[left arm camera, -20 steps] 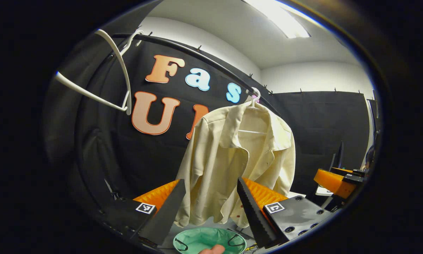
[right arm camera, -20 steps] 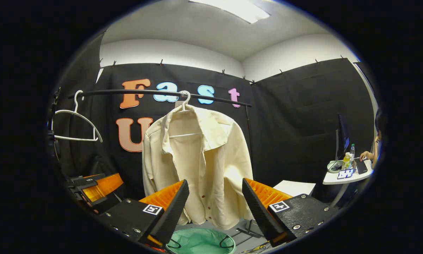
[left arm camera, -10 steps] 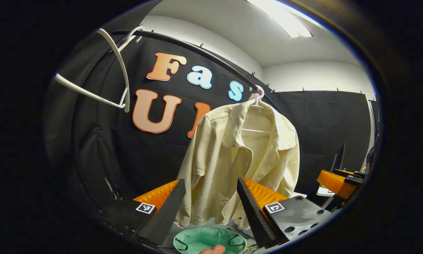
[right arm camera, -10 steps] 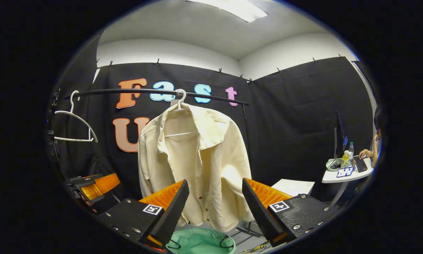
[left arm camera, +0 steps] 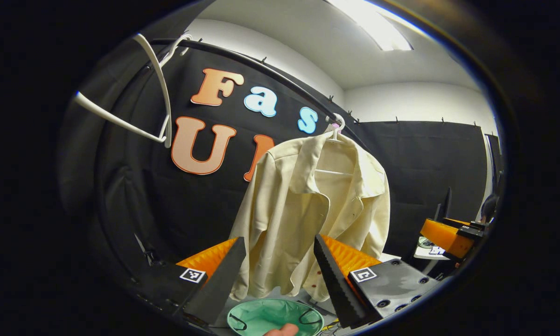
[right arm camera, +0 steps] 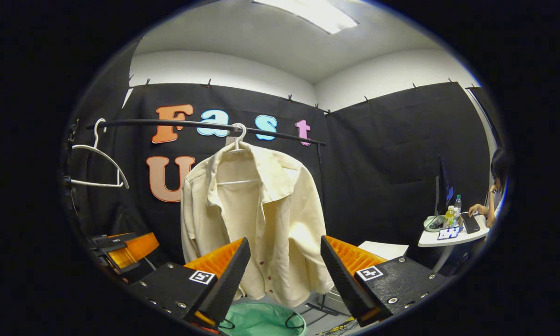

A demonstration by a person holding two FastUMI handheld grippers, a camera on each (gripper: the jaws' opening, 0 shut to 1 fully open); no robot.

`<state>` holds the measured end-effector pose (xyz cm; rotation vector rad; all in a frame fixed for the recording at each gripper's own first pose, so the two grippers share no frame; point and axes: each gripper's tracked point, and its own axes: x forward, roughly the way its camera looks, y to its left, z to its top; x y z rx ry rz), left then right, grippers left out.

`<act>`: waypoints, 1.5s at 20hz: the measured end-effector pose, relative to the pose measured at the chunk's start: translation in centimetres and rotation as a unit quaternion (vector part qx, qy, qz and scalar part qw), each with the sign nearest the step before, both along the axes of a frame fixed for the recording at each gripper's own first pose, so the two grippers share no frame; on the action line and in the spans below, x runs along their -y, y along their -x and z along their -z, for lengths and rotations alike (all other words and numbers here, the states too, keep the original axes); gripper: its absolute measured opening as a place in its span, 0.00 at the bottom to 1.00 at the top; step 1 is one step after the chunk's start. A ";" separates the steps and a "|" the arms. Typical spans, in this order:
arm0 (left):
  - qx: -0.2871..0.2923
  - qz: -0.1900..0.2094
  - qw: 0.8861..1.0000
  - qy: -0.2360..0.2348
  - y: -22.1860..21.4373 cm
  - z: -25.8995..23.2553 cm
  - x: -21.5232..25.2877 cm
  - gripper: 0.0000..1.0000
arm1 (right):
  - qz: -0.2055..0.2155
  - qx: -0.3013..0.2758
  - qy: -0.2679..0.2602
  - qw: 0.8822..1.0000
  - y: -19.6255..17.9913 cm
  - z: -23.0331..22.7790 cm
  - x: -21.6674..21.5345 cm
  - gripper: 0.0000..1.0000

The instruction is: Grasp the clothes on the hanger with both hands and then place them into the laundry hamper below.

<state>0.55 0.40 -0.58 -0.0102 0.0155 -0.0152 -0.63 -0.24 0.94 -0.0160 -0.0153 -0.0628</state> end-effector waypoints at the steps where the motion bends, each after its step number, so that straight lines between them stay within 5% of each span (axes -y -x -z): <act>1: 0.000 0.000 1.000 0.000 0.0 0.0 0.1 0.96 | 0.002 -0.001 0.001 1.000 0.1 0.1 0.0 0.94; 11: 0.009 -0.007 1.000 -0.022 0.1 -0.8 -0.5 0.97 | -0.019 0.013 0.005 1.000 -2.7 -0.8 -1.0 0.94; 18: 0.018 -0.017 0.999 -0.036 0.3 -1.0 -0.4 0.96 | -0.082 -0.024 0.002 0.996 -13.4 1.4 -2.0 0.94; 22: 0.018 -0.032 0.998 -0.044 0.9 -0.7 -1.1 0.96 | -0.045 -0.055 -0.014 0.997 -19.4 3.3 -0.5 0.95; 28: 0.011 -0.043 0.998 -0.048 1.6 0.1 -1.6 0.97 | -0.048 -0.064 -0.015 0.997 -25.4 4.2 -3.1 0.95; 30: 0.009 -0.039 0.998 -0.043 1.3 0.3 -1.4 0.97 | -0.014 -0.069 0.006 0.997 -26.7 4.7 -2.2 0.95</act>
